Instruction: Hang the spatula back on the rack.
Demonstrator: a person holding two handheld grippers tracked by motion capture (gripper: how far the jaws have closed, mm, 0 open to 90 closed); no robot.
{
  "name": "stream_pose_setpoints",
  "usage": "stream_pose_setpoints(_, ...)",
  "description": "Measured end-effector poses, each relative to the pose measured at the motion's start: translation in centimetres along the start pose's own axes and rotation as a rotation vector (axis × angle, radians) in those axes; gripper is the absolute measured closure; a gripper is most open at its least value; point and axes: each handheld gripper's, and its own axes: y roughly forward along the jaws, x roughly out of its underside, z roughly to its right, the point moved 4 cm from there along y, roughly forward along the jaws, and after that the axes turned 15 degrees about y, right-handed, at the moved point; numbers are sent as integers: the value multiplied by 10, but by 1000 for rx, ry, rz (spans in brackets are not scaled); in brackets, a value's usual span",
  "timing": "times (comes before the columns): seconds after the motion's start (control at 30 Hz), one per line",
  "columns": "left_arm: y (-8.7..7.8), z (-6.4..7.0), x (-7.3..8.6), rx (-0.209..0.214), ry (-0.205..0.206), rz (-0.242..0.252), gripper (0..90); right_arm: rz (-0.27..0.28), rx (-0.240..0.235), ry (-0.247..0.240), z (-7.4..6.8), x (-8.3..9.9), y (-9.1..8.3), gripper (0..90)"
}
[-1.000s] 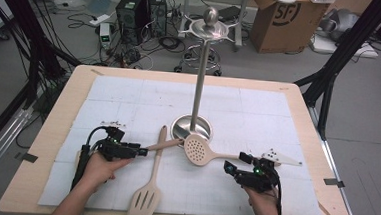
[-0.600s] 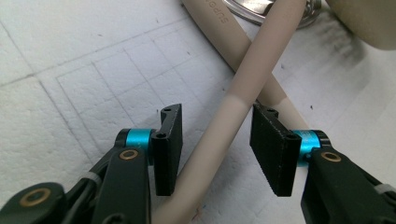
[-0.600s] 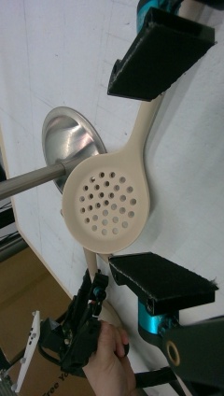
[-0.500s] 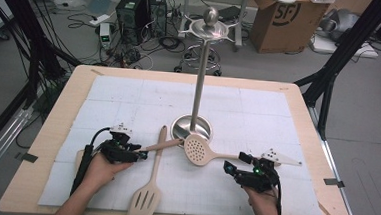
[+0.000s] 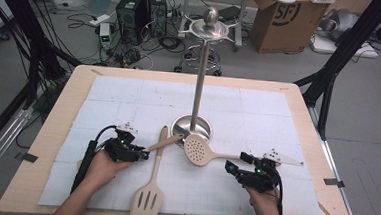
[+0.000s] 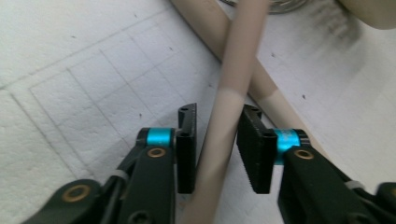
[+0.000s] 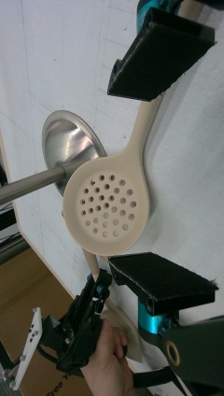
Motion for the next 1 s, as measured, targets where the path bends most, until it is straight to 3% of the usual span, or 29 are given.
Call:
stream_pose_setpoints(0.1,-3,3,0,17,9,4,770,2,5,0,1,0,0,147)
stream_pose_setpoints(0.13,-3,3,0,21,-7,4,780,2,5,1,1,0,0,147)
stream_pose_setpoints(0.27,-8,5,-2,36,-4,39,781,-1,6,-4,1,0,0,147)
stream_pose_setpoints(0.47,-20,4,-6,63,-51,115,781,-1,6,-2,1,0,0,147)
stream_pose_setpoints(0.83,-42,-3,-14,32,-120,315,783,2,5,-2,1,0,-1,147)
stream_pose_setpoints(1.0,-54,-6,-18,11,-105,371,784,3,3,-1,2,0,-2,147)
